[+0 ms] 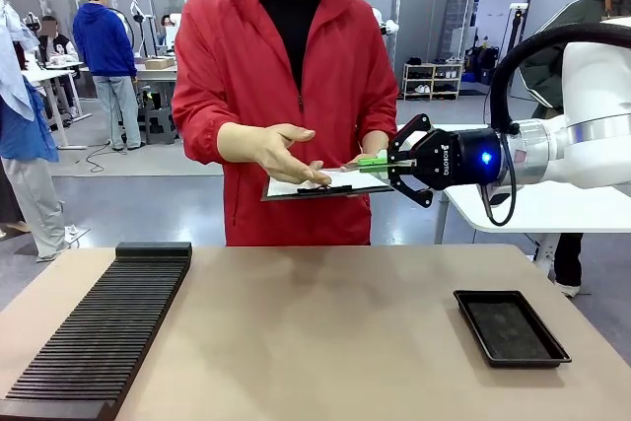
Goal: Inspect the PCB.
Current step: Place the Blank PCB in the ESD tray.
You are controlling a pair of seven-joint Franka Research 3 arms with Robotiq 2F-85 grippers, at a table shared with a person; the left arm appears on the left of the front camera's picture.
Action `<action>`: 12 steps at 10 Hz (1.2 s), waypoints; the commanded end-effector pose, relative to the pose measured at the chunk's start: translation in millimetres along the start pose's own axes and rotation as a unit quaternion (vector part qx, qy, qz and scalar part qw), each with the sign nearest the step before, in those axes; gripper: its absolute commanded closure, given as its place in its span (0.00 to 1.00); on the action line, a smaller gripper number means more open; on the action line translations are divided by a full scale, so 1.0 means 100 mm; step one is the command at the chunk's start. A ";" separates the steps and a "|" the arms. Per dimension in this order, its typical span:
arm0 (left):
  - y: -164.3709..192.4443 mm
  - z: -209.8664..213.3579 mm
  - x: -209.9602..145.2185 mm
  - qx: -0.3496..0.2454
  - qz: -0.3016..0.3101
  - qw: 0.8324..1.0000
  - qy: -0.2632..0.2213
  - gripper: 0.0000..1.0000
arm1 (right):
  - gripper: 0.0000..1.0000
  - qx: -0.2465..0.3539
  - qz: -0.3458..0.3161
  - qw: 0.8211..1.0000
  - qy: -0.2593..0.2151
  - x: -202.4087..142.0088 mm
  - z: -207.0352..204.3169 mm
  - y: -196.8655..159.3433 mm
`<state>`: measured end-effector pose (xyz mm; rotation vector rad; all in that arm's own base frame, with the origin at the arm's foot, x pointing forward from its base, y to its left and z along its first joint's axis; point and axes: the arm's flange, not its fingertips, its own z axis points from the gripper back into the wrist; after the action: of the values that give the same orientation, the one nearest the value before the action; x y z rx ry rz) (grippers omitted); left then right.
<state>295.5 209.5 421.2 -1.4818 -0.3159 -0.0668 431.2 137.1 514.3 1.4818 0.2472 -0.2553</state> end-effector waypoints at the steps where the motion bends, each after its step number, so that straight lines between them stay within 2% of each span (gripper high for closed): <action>1: -0.05 0.00 0.00 0.005 0.004 1.000 0.002 0.00 | 0.98 0.000 0.000 1.000 0.000 0.00 0.00 0.00; 3: -0.05 0.00 0.00 0.005 0.004 1.000 0.002 0.00 | 0.98 -0.067 0.130 0.989 -0.008 -0.24 0.09 0.08; 4: -0.05 0.00 0.00 0.005 0.004 1.000 0.002 0.00 | 0.98 -0.121 0.187 0.975 -0.026 -0.32 0.31 0.03; 5: -0.05 0.00 0.00 0.005 0.004 1.000 0.002 0.00 | 0.98 -0.123 0.213 0.969 -0.034 -0.38 0.53 -0.04; 7: -0.05 0.00 0.00 0.005 0.004 1.000 0.002 0.00 | 0.98 -0.128 0.219 0.967 -0.026 -0.43 1.02 -0.28; 10: -0.05 0.00 0.00 0.005 0.004 1.000 0.002 0.00 | 0.98 -0.171 0.225 0.959 -0.034 -0.38 1.68 -0.79; 12: -0.05 0.00 0.00 0.005 0.004 1.000 0.002 0.00 | 0.98 -0.203 0.227 0.949 -0.074 -0.34 1.93 -1.08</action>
<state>295.5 209.5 421.3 -1.4816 -0.3162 -0.0668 363.8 -60.9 445.0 1.1075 -0.1180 0.0568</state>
